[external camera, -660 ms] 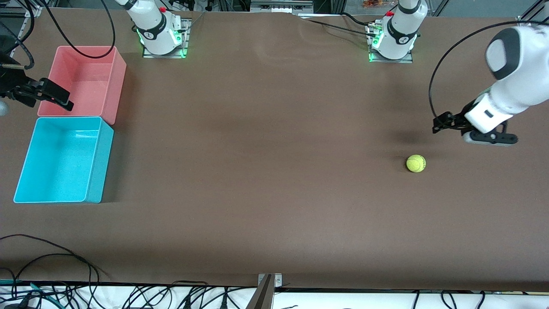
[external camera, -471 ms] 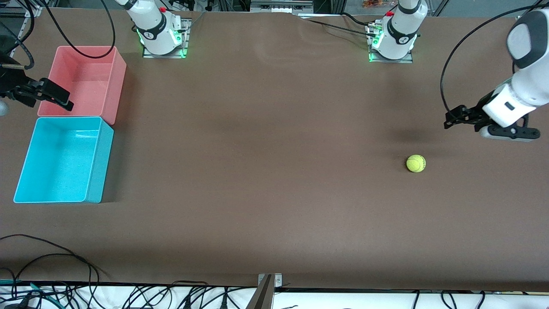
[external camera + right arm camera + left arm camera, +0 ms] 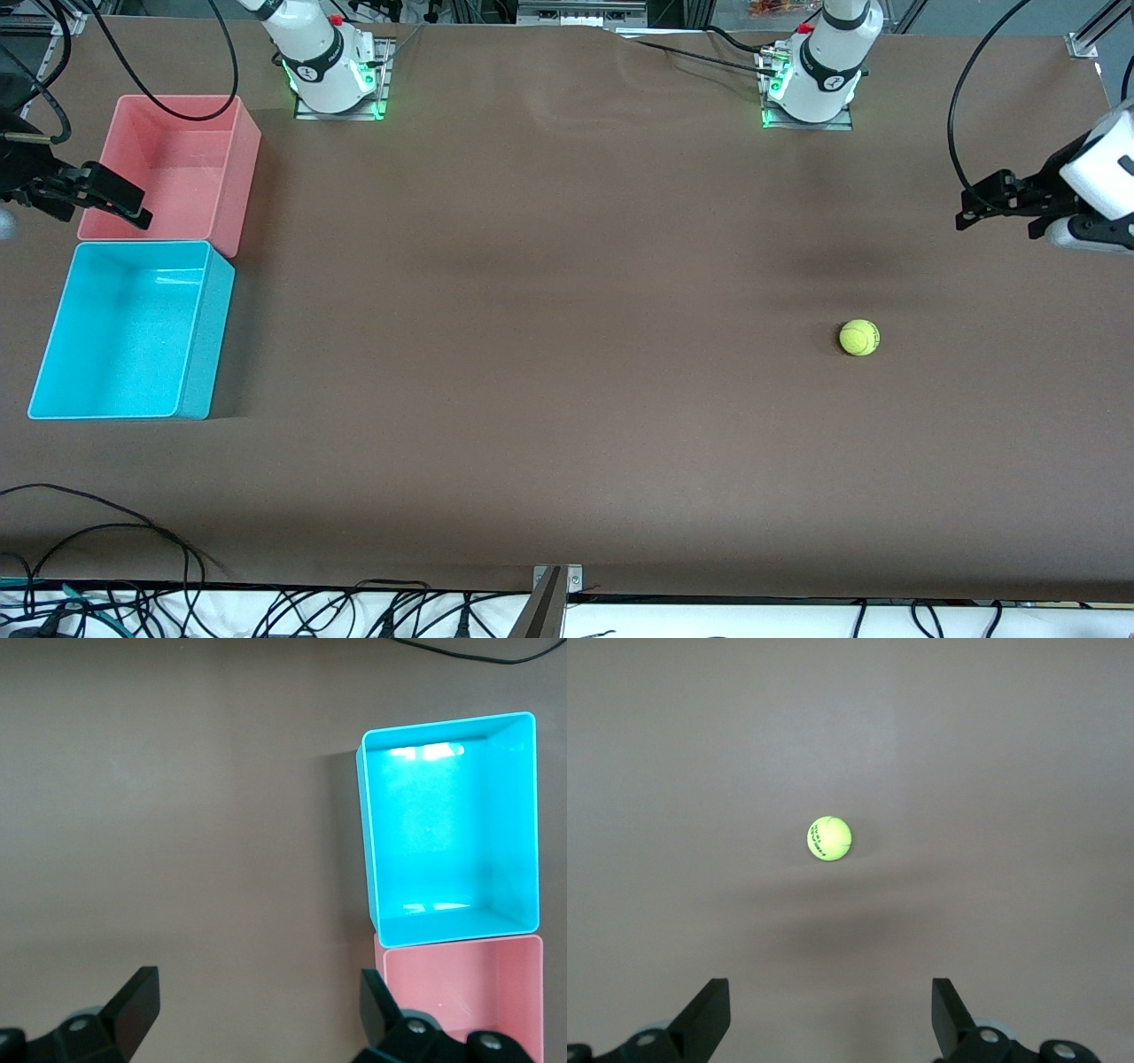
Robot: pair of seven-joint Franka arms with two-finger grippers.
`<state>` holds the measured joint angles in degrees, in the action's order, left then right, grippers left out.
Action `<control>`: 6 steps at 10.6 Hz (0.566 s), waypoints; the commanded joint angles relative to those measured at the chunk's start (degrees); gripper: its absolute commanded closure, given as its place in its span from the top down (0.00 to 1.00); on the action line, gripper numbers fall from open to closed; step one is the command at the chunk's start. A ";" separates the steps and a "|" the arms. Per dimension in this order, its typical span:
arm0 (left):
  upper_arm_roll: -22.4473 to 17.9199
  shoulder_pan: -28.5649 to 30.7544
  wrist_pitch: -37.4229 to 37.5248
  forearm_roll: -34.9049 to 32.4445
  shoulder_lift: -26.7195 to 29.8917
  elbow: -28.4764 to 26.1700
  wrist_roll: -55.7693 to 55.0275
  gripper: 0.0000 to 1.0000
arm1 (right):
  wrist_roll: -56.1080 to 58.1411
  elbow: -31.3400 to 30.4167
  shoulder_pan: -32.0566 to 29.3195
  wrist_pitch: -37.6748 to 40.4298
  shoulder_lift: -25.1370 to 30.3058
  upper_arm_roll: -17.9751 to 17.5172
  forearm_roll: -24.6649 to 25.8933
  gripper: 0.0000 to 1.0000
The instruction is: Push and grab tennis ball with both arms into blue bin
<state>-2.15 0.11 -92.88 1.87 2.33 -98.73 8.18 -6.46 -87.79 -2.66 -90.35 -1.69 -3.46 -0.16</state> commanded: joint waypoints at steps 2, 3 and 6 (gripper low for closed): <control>5.75 1.30 5.07 -1.61 -2.85 9.51 -6.06 1.00 | 0.66 1.74 -0.50 1.58 -0.59 -0.14 0.86 1.00; 5.58 1.21 5.16 -1.26 -2.86 9.87 -6.16 1.00 | 0.66 1.74 -0.50 1.58 -0.59 -0.05 0.78 1.00; 5.32 -0.28 5.17 -1.09 -2.86 10.48 -8.34 1.00 | 0.84 1.83 -0.50 1.76 -0.42 0.82 0.87 1.00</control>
<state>2.89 0.48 -89.33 1.78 0.84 -91.26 2.61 -6.45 -87.78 -2.86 -90.29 -1.71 -3.39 -0.09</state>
